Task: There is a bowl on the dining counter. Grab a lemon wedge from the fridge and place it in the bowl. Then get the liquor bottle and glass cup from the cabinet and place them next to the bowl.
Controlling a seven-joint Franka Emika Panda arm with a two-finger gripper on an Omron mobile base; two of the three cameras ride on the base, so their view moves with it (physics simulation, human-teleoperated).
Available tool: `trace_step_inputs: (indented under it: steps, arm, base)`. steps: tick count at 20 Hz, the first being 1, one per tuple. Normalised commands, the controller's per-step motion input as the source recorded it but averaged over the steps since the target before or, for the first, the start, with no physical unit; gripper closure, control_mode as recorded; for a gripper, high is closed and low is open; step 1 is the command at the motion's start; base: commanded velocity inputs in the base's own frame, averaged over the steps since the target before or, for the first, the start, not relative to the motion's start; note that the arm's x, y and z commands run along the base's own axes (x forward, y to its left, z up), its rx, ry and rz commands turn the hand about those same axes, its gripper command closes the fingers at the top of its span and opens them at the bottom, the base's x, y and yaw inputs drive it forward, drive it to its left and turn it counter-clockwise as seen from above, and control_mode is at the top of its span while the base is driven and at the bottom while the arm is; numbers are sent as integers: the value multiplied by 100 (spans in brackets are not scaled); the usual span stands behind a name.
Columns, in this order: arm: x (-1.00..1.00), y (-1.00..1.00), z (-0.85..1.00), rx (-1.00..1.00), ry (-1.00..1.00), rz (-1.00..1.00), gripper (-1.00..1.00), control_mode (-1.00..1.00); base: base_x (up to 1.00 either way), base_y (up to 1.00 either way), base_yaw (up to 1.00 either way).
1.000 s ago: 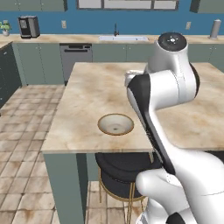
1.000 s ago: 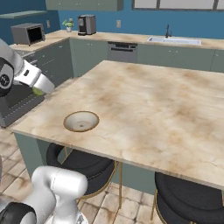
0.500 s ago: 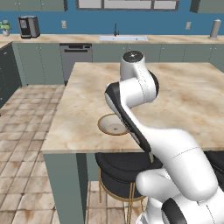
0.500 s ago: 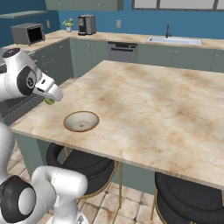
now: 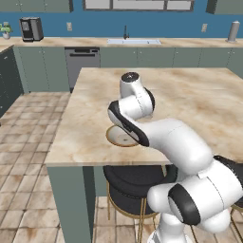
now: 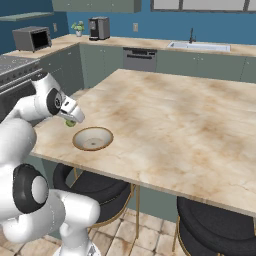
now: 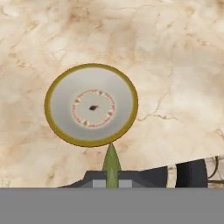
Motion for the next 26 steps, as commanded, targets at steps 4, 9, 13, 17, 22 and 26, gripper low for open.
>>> trace_step_inputs:
  steps: [4, 9, 13, 17, 22, 26]
  arm:
    - [49, 0, -70, -1, 0, -3, 100, -100]
    - [37, 0, -63, 0, 0, -2, 100, -100]
    - [37, 0, -55, 0, 0, -3, 100, -100]
    - [38, 0, -50, 0, 0, -3, 100, -100]
    - [16, 0, -29, 0, 0, -2, 100, -100]
    - [13, 0, -11, 0, 0, -3, 100, -100]
  base:
    - [0, 0, 0]
    - [0, 0, 0]
    - [0, 0, 0]
    - [0, 0, 0]
    - [0, 0, 0]
    - [0, 0, 0]
